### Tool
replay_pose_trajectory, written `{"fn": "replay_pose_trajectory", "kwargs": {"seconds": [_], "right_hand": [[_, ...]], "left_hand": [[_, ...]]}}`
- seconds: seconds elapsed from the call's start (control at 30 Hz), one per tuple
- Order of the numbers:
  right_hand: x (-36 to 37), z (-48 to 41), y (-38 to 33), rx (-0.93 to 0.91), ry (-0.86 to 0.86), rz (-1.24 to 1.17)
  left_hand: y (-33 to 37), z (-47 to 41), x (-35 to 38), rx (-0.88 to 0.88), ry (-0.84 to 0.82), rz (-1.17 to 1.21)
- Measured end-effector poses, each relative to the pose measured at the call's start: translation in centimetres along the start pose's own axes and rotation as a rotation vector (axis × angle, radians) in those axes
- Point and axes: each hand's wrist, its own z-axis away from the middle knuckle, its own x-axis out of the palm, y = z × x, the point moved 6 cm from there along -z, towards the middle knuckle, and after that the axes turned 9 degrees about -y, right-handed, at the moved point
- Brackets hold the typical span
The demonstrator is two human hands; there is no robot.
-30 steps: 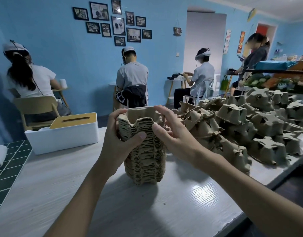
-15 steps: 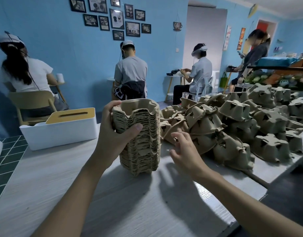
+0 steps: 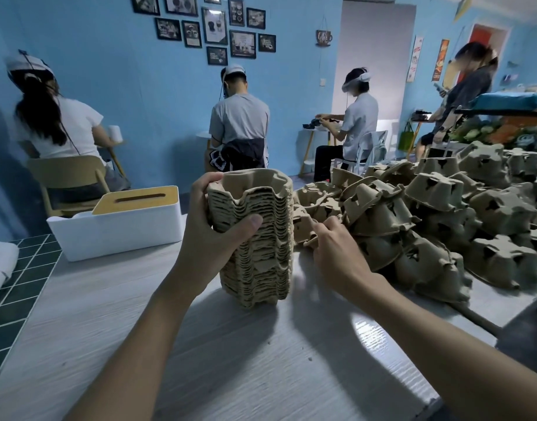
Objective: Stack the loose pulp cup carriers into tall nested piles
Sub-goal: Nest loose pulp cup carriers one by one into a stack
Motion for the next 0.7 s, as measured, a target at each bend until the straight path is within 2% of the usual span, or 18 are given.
{"fn": "replay_pose_trajectory", "kwargs": {"seconds": [0.13,0.23,0.47,0.6,0.7], "right_hand": [[-0.6,0.6,-0.2,-0.106,0.056,0.049],[-0.5,0.8,0.1,-0.116,0.073,0.062],[-1.4,3.7,-1.0,-0.262,0.084,-0.206],[-0.9,4.2,-0.1,-0.226,-0.028,-0.326],[-0.7,4.2,1.2,-0.145,-0.056,-0.283]], "left_hand": [[0.1,0.0,-0.1,-0.002,0.003,0.007],[0.3,0.1,0.0,-0.002,-0.006,0.018],[0.6,0.2,-0.5,-0.012,0.000,0.035],[0.7,0.2,-0.9,-0.029,-0.029,0.041],[0.8,0.4,-1.3,-0.050,-0.050,0.056]]}}
